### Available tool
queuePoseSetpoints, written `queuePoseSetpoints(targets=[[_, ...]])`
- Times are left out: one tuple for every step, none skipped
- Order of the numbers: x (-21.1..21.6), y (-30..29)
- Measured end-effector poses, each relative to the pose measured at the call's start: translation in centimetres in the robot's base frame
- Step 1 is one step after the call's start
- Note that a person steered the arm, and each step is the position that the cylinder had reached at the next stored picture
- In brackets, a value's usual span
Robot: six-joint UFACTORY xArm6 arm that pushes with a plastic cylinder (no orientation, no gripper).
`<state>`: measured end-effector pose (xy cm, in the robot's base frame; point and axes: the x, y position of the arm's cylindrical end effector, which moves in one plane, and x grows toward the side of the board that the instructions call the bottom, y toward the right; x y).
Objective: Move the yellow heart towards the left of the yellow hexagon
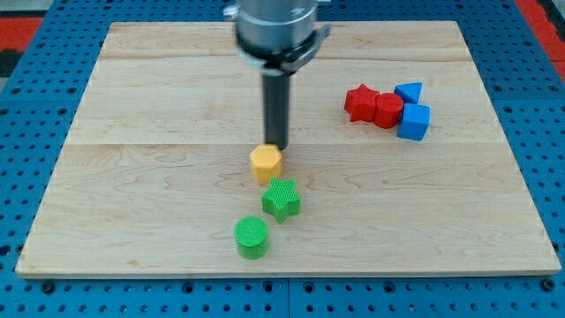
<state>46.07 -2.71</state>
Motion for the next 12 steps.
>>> queuePoseSetpoints(targets=[[4.1, -2.1], [2.6, -2.6], [-4.5, 2.2], [-13.6, 4.1], [-22.1, 5.4], [-26.7, 4.0], [-23.6, -2.3], [-21.8, -8.8], [-17.7, -11.6], [-15.2, -10.3], [-18.3, -8.3], [-13.7, -6.7]])
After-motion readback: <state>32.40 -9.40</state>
